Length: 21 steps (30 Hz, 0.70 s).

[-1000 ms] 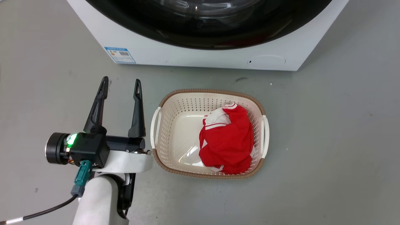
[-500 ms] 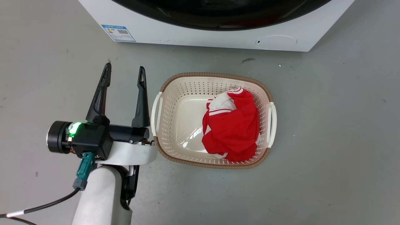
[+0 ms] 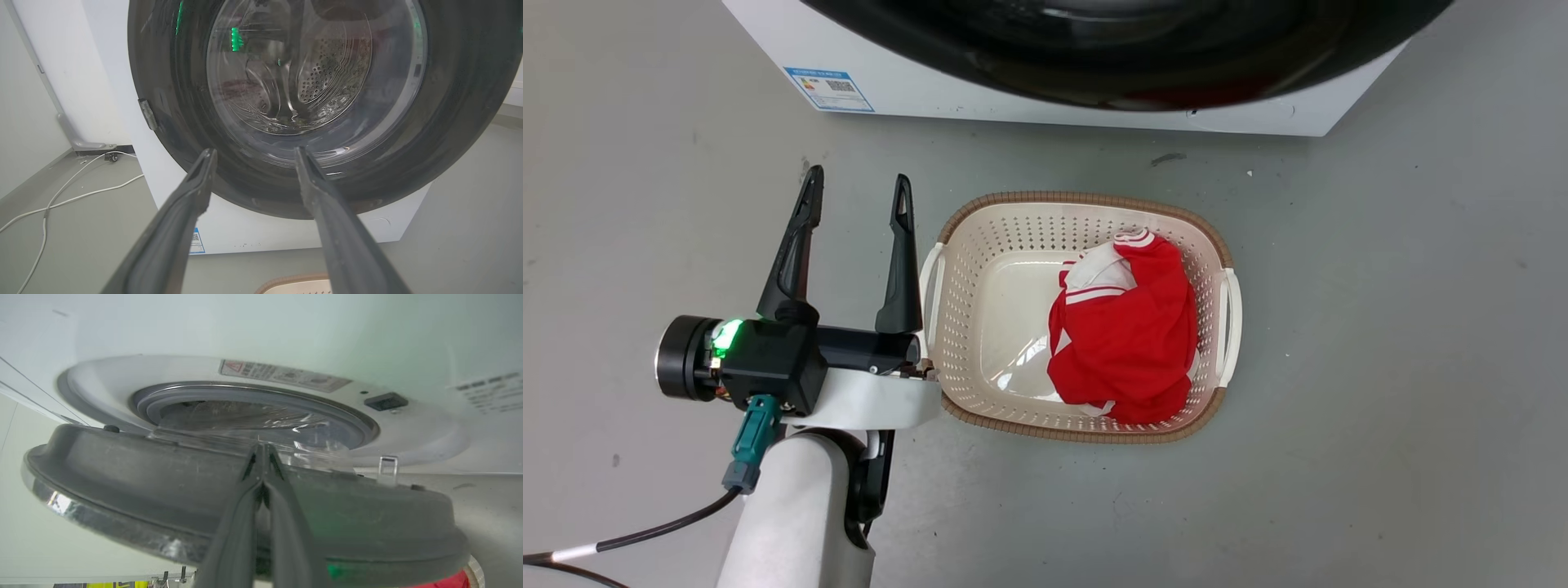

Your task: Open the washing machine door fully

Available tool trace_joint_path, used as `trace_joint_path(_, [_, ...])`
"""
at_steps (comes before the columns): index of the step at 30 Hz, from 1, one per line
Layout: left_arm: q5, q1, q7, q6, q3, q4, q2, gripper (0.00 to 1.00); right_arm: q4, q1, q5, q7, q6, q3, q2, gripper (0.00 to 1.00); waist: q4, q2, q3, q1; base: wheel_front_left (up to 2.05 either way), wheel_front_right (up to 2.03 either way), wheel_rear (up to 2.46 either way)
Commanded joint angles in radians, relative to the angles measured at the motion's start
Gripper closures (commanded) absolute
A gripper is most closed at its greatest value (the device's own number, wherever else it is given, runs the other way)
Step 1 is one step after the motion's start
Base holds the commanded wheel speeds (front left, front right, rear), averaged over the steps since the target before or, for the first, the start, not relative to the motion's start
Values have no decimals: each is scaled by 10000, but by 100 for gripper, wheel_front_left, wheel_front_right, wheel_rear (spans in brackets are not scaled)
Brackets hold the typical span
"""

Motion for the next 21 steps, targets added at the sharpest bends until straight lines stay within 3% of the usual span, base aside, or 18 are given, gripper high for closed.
trace_joint_path(1, [-2,-137,-25,12,-2,28,-13,0,-121,293,80,210,4,35,150,100,-28,0,-61,-1,0,0,0])
trace_joint_path(14, [-57,327,-25,-109,31,374,-11,0,-943,1740,764,1803,4,44,391,100,-122,0,-1107,-1,0,0,0])
trace_joint_path(21, [-54,869,-25,-261,229,547,-13,0,-1426,2888,1001,2377,4,229,834,100,-186,0,-2061,-1,0,0,0])
